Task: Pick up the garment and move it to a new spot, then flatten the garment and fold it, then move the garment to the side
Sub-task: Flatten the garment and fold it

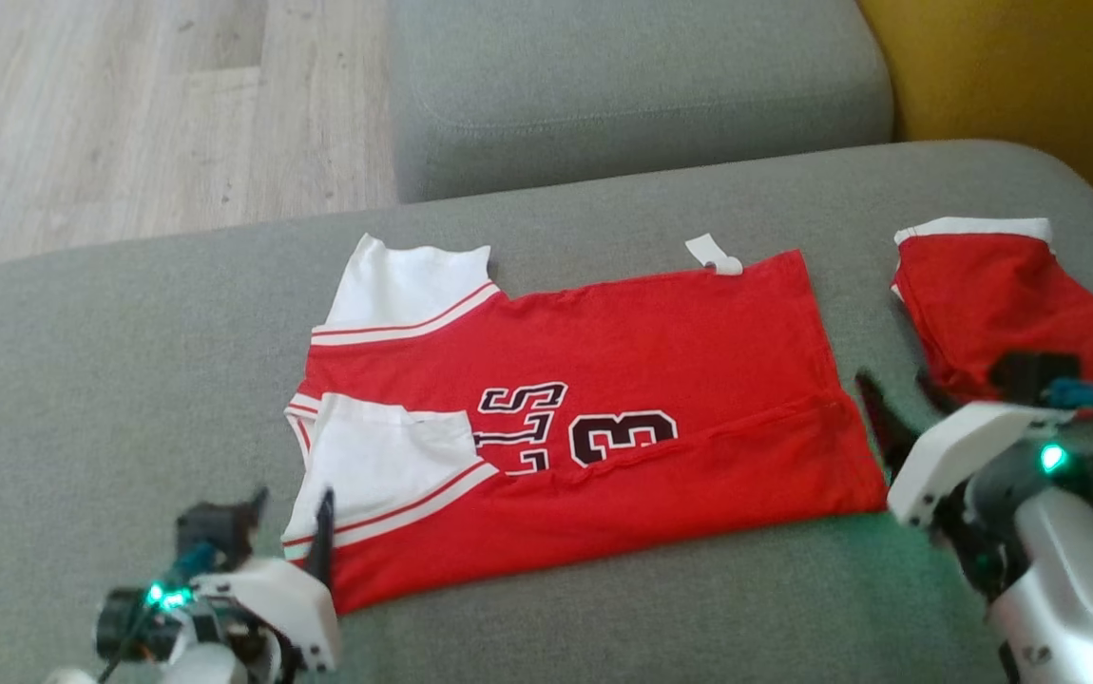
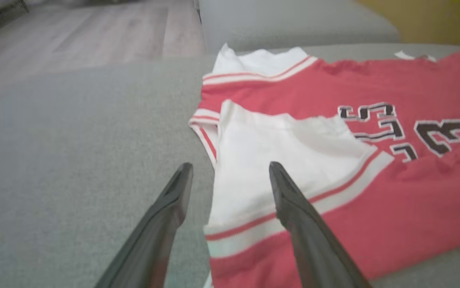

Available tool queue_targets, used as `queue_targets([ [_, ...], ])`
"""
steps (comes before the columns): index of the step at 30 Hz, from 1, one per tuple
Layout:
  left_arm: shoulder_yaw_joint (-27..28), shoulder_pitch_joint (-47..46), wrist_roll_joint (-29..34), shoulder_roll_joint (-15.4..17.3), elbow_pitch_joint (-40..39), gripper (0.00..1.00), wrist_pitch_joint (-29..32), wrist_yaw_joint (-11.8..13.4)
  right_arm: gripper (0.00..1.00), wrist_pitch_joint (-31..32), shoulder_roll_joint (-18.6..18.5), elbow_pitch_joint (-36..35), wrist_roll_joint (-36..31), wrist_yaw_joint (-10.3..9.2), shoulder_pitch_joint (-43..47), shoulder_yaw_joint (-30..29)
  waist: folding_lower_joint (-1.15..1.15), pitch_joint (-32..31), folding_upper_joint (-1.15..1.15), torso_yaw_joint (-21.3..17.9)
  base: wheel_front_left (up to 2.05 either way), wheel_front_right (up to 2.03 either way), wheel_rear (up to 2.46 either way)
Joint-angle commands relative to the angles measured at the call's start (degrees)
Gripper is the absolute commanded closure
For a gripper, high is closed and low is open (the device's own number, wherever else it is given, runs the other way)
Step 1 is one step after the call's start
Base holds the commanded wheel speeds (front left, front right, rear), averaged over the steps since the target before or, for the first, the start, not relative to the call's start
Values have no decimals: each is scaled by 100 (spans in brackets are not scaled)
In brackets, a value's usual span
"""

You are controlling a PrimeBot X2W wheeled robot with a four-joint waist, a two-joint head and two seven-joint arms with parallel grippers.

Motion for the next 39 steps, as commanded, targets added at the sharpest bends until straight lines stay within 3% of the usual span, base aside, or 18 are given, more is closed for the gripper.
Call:
queue_targets([
  [1, 274, -327, 58, 176, -308, 0, -198, 92, 0, -180, -55, -369, -32, 20, -153, 9, -1, 57, 0, -19, 0, 0, 0],
  [4, 477, -481, 83, 164, -661, 0, -809, 258, 0, -738, -40, -924, -91, 20, -196, -153, -1, 130, 0, -52, 0, 0, 0],
  [7, 634, -605, 48, 118, -961, 0, -1471, 253, 0, -1322, -39, -1357, -241, 20, -200, -234, -1, 178, 0, -89, 0, 0, 0],
  [11, 684, -673, 111, -17, -1190, 0, -1921, 250, 0, -2138, 187, -1697, -556, 20, -82, -377, -1, 216, 0, -135, 0, 0, 0],
  [16, 733, -597, 214, -274, -1473, 0, -2023, 160, 0, -2595, 558, -1897, -1158, 20, 186, -370, -1, 296, 0, -160, 0, 0, 0],
  [24, 959, -508, 507, -564, -1548, 0, -2028, -79, 0, -2701, 922, -1939, -1617, 20, 353, -388, -1, 567, 0, -218, 0, 0, 0],
  [30, 918, -1336, 782, -255, -928, 0, -1960, -327, 0, -2710, 961, -2183, -1647, 20, 195, -289, -1, 1035, 0, -353, 0, 0, 0],
  [36, 593, -2776, 967, 258, 55, 0, -1016, -806, 0, -2711, 965, -2469, -1470, 20, -6, -307, -1, 1620, 0, -521, 0, 0, 0],
  [39, 396, -3257, 1050, 471, 420, 0, -540, -910, 0, -2711, 965, -2532, -1434, 20, -107, -363, -1, 1811, 0, -581, 0, 0, 0],
])
